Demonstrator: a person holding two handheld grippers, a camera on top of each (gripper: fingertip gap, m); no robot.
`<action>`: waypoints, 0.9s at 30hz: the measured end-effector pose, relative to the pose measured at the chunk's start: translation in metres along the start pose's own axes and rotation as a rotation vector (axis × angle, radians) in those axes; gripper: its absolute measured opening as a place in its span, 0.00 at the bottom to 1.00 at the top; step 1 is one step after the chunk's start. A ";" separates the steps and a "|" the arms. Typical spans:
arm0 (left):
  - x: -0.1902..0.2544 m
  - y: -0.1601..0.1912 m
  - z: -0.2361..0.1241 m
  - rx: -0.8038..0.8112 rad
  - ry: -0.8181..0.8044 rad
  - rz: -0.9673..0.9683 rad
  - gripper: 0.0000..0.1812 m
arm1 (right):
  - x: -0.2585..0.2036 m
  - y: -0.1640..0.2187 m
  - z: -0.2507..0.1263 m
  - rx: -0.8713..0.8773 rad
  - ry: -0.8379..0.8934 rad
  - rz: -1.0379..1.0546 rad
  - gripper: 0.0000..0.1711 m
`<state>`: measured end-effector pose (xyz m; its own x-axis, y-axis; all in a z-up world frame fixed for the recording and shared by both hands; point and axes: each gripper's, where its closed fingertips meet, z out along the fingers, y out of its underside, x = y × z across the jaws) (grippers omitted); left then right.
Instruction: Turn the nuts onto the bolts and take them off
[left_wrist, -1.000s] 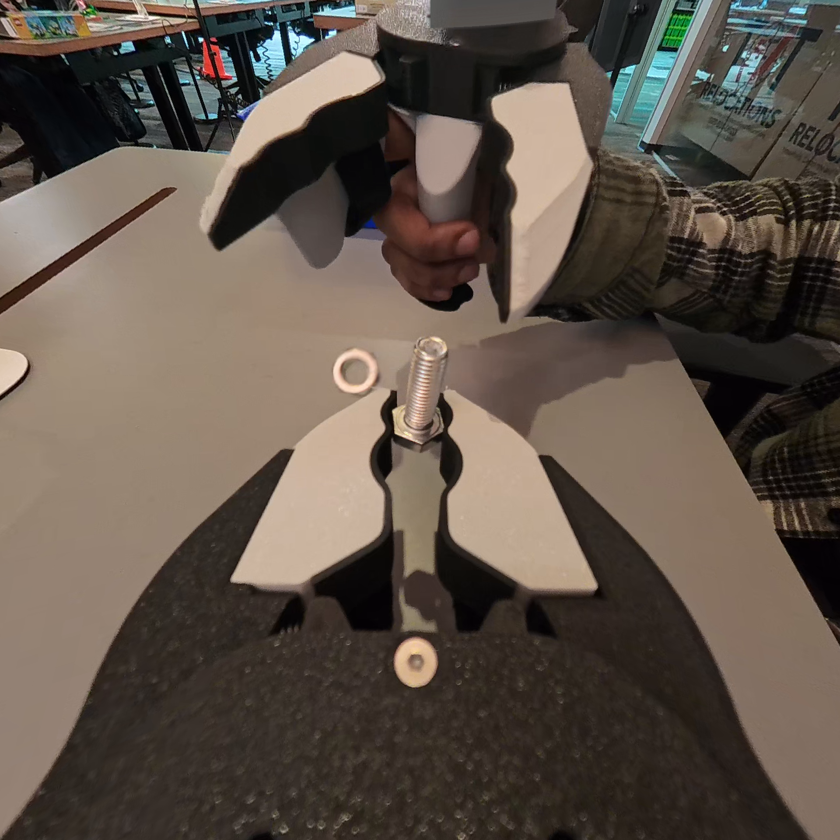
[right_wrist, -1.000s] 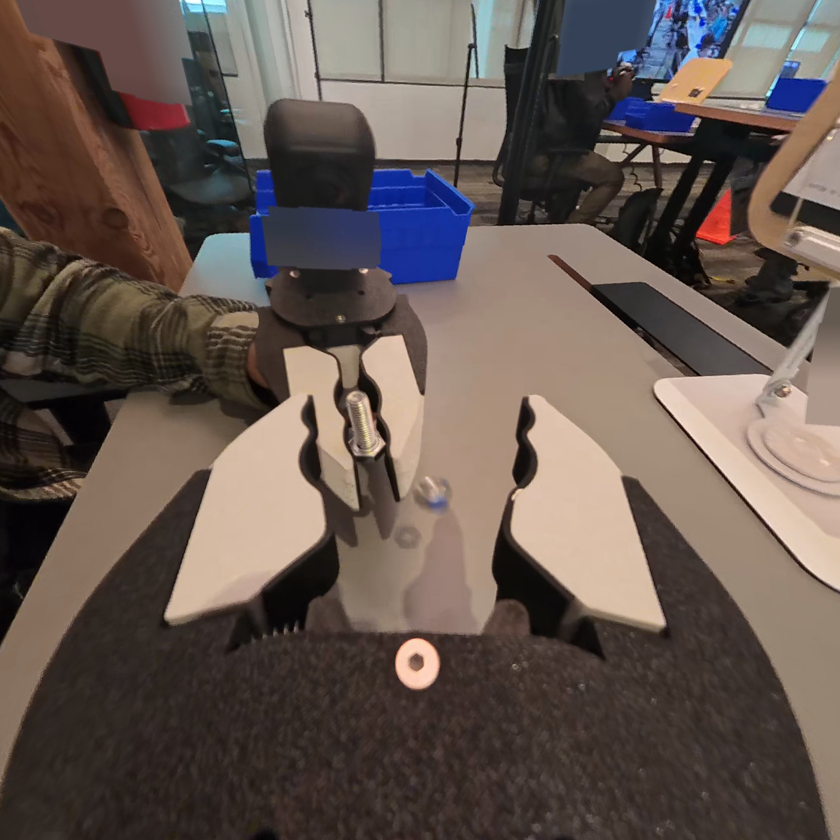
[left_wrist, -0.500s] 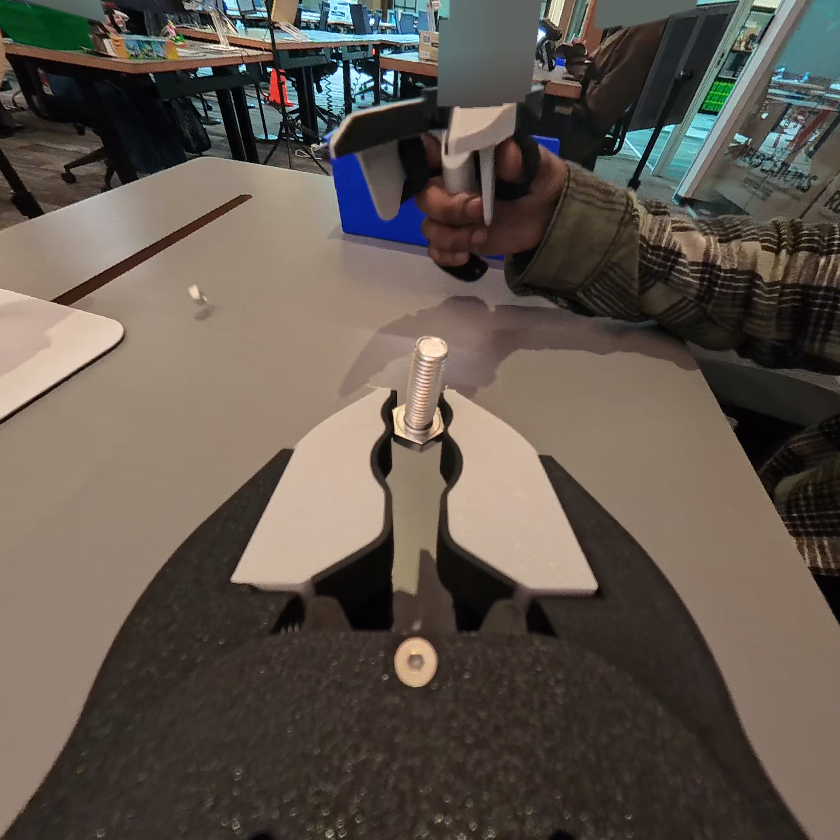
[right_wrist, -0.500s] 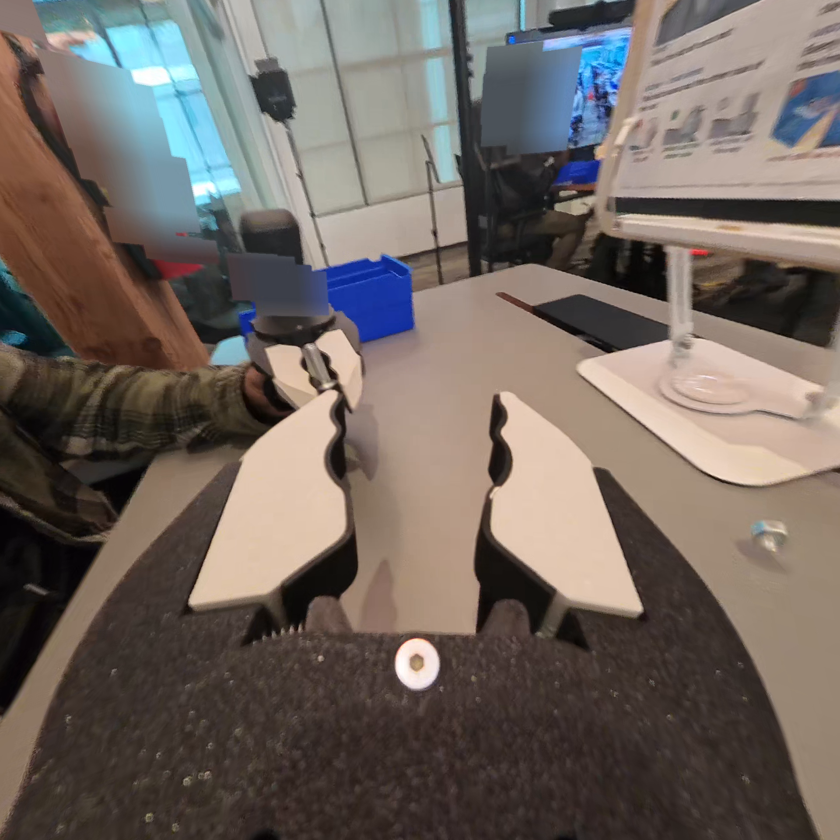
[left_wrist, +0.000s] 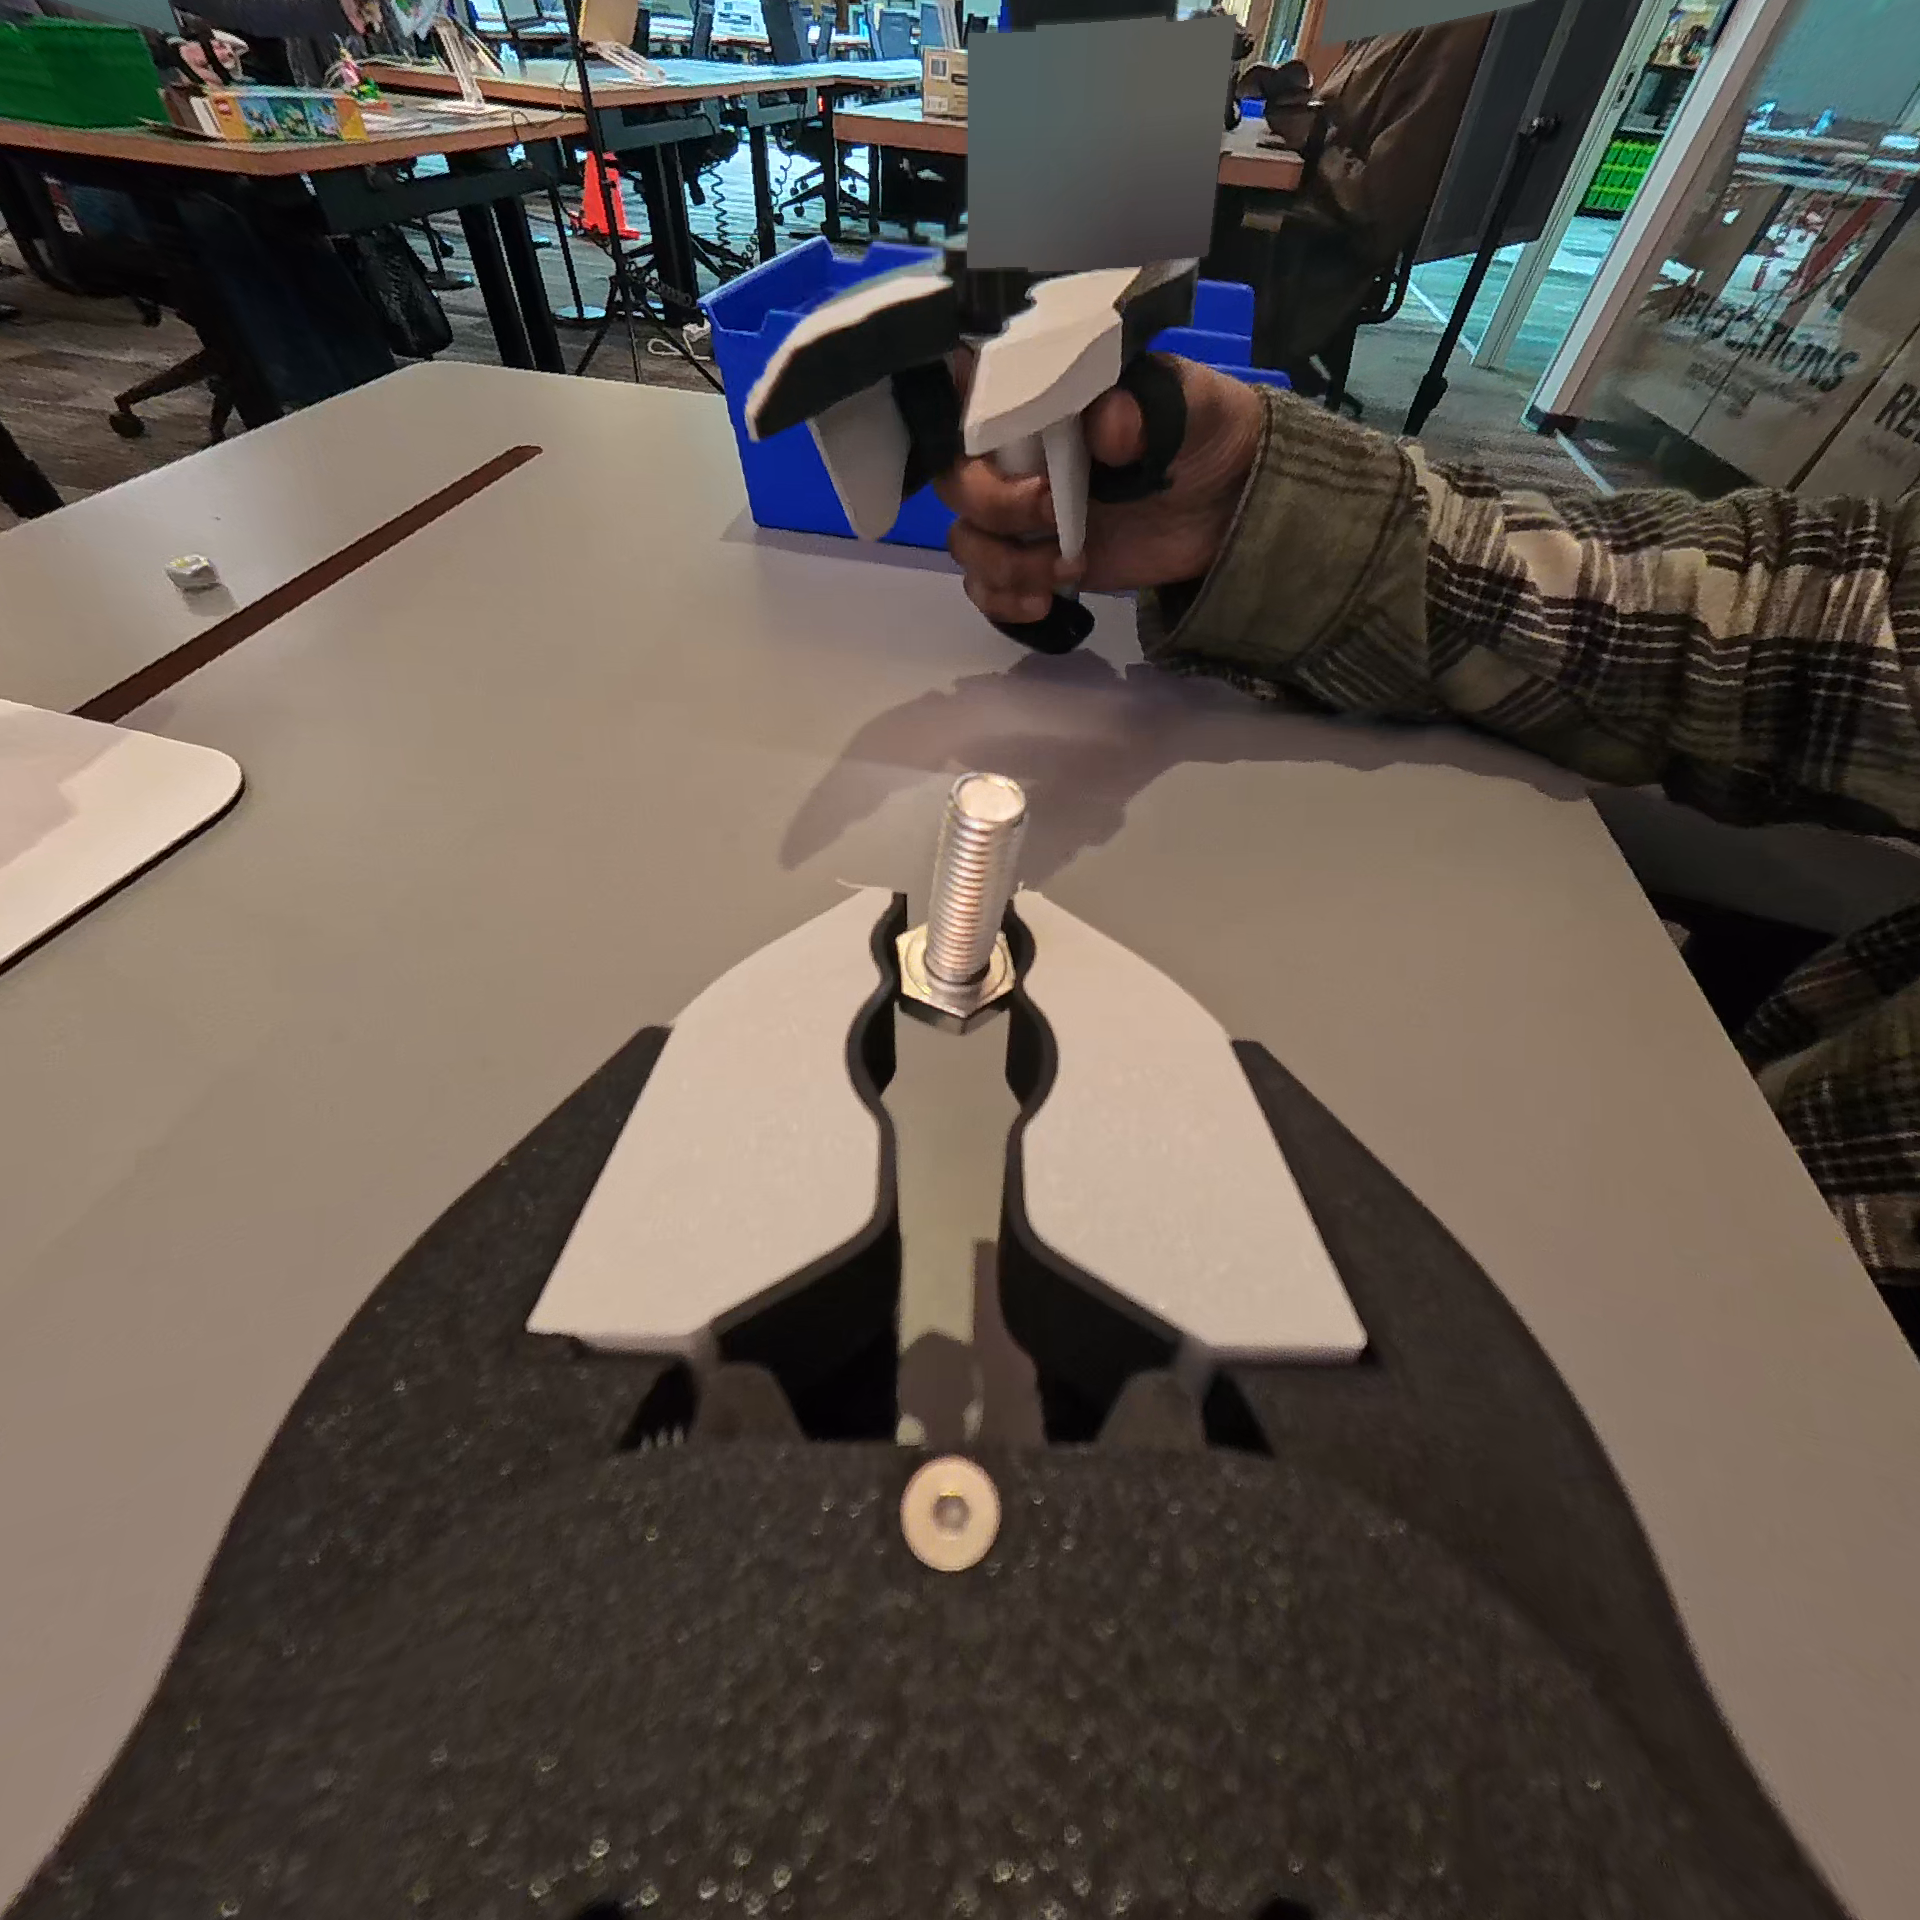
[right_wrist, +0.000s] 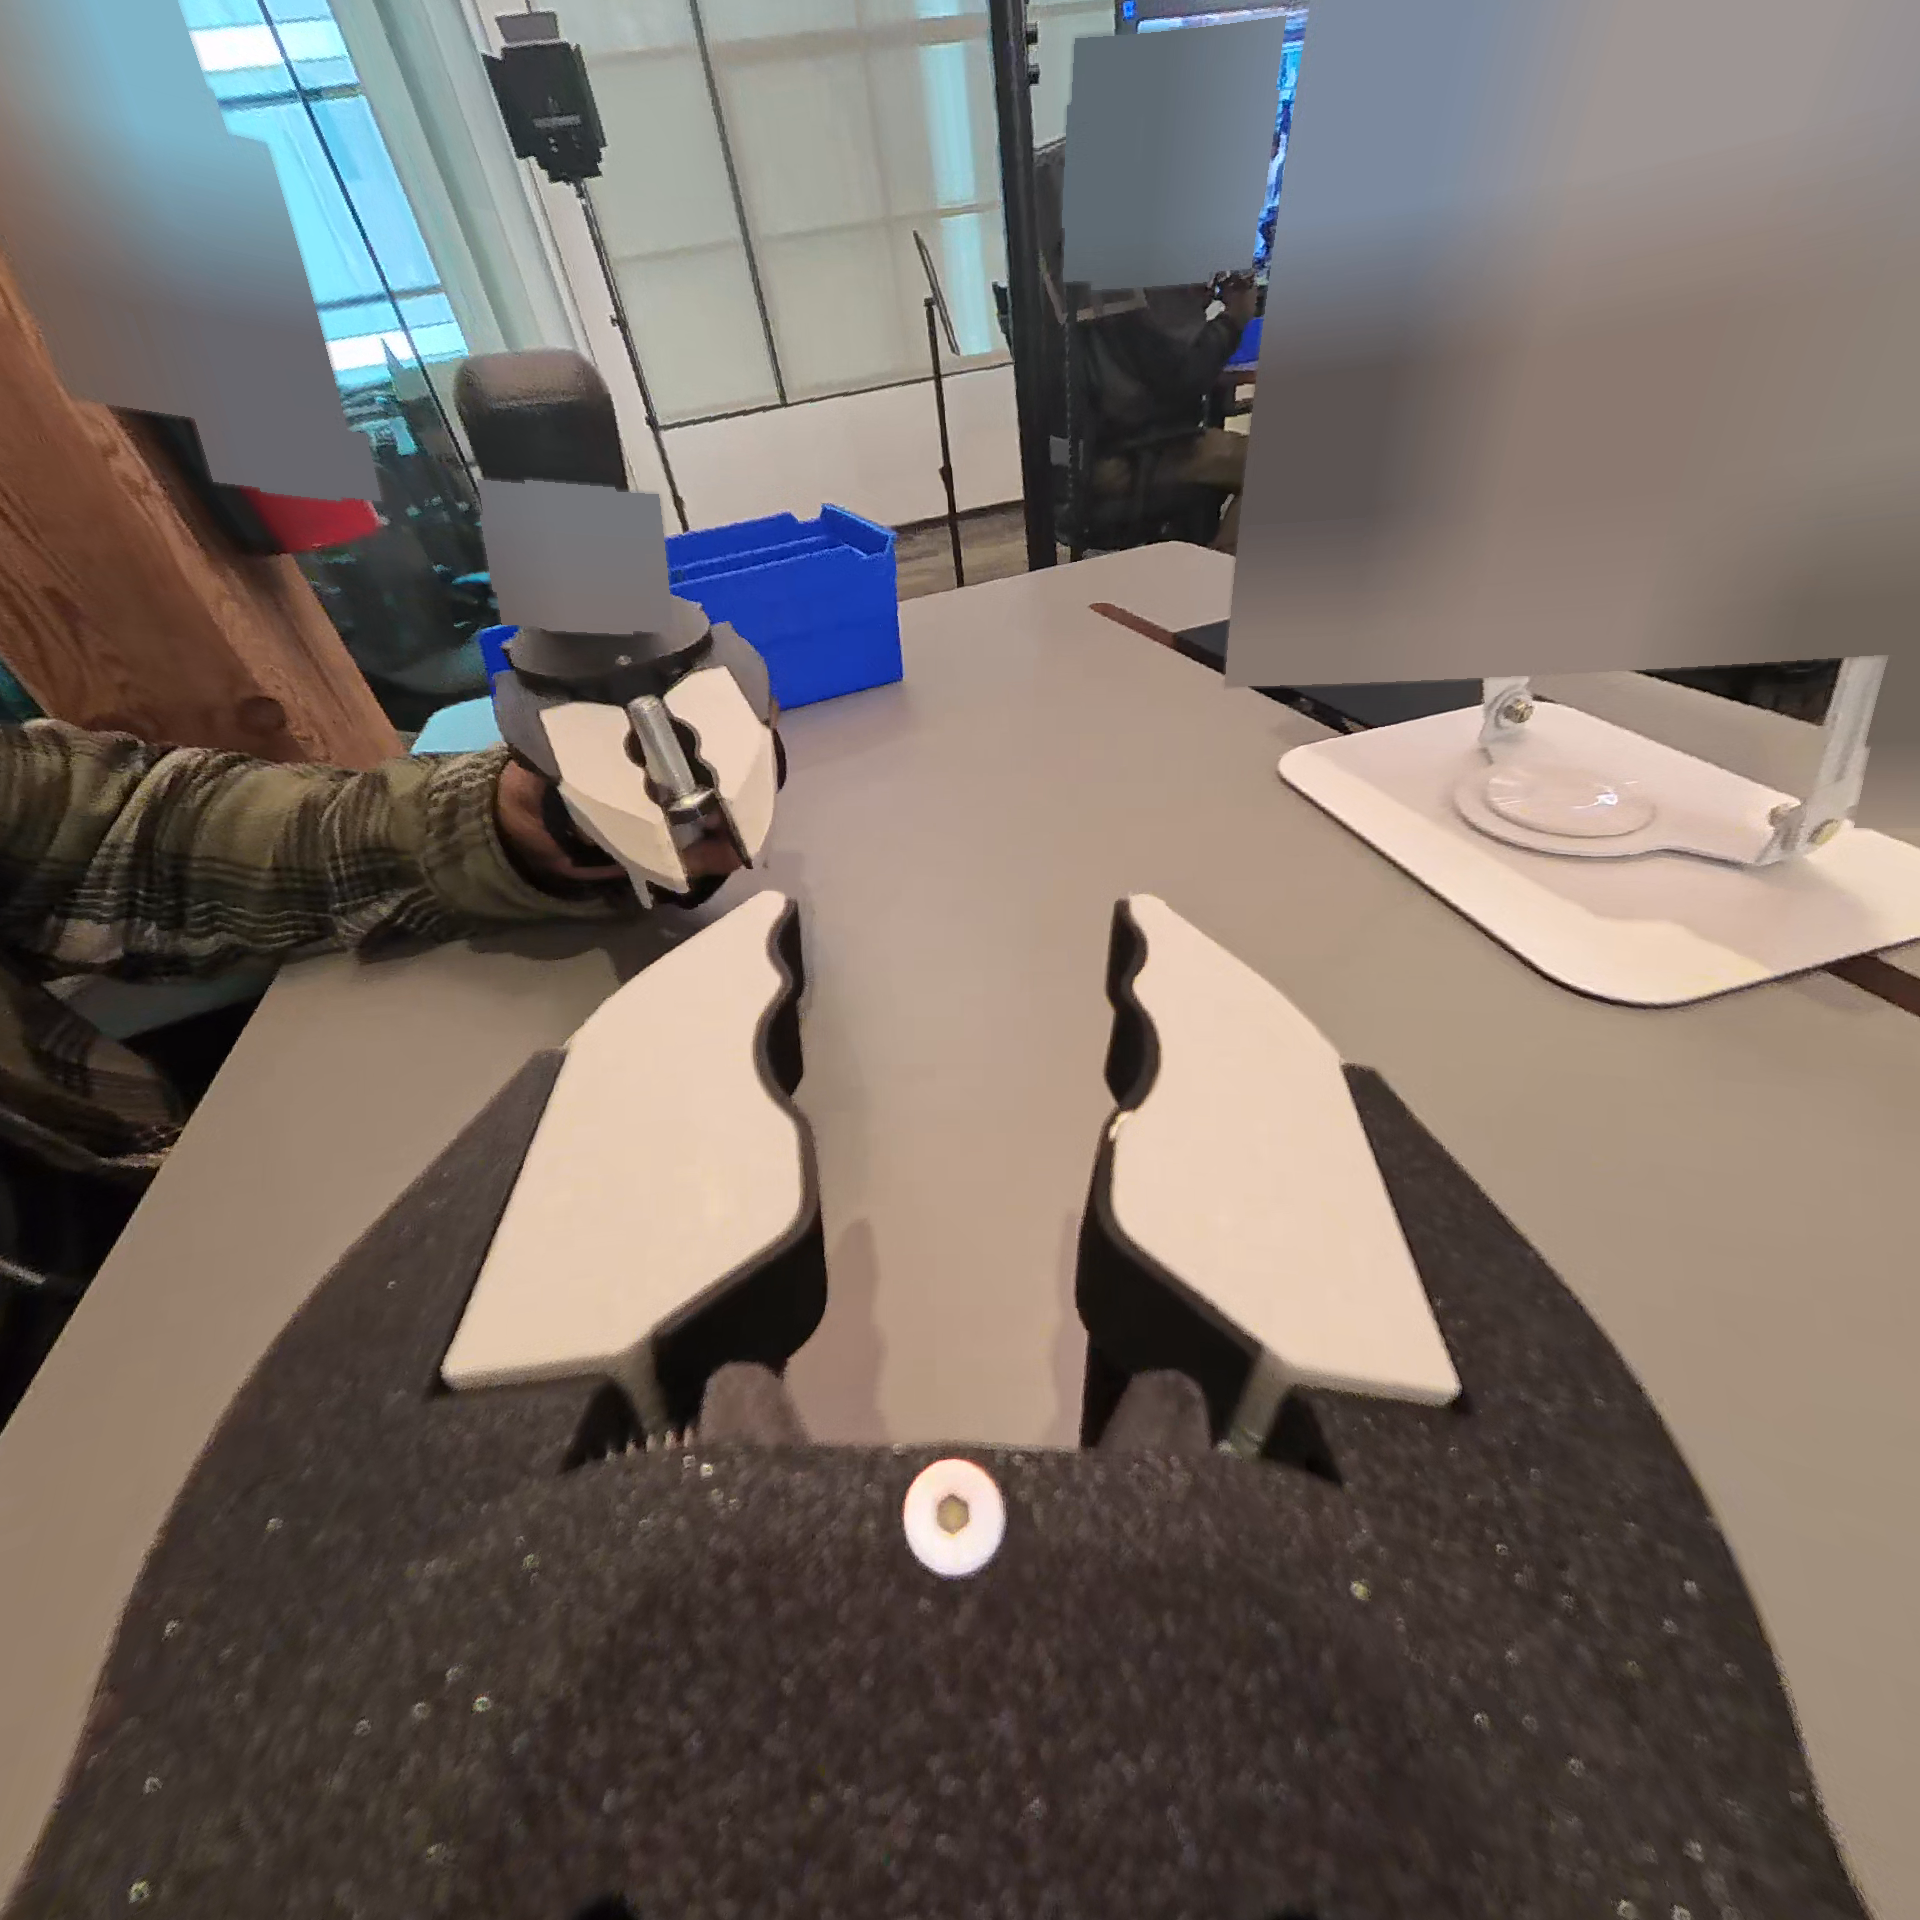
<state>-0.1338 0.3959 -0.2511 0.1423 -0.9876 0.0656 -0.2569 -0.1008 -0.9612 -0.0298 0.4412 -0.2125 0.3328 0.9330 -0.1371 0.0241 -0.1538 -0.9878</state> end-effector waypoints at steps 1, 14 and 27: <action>0.000 0.000 0.000 0.000 0.002 -0.001 0.09 | 0.000 0.002 0.001 0.000 0.000 0.002 0.33; -0.002 -0.006 -0.006 0.023 -0.017 0.010 0.09 | 0.059 0.006 -0.008 -0.163 0.321 -0.082 0.32; -0.018 -0.003 -0.017 0.028 -0.053 -0.026 0.09 | 0.295 0.029 -0.025 -0.372 0.738 0.091 0.22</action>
<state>-0.1523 0.4116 -0.2451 0.1996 -0.9769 0.0766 -0.2255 -0.1219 -0.9666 0.0927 0.7037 -0.2796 0.8782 0.4783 -0.0039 0.2342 -0.4371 -0.8684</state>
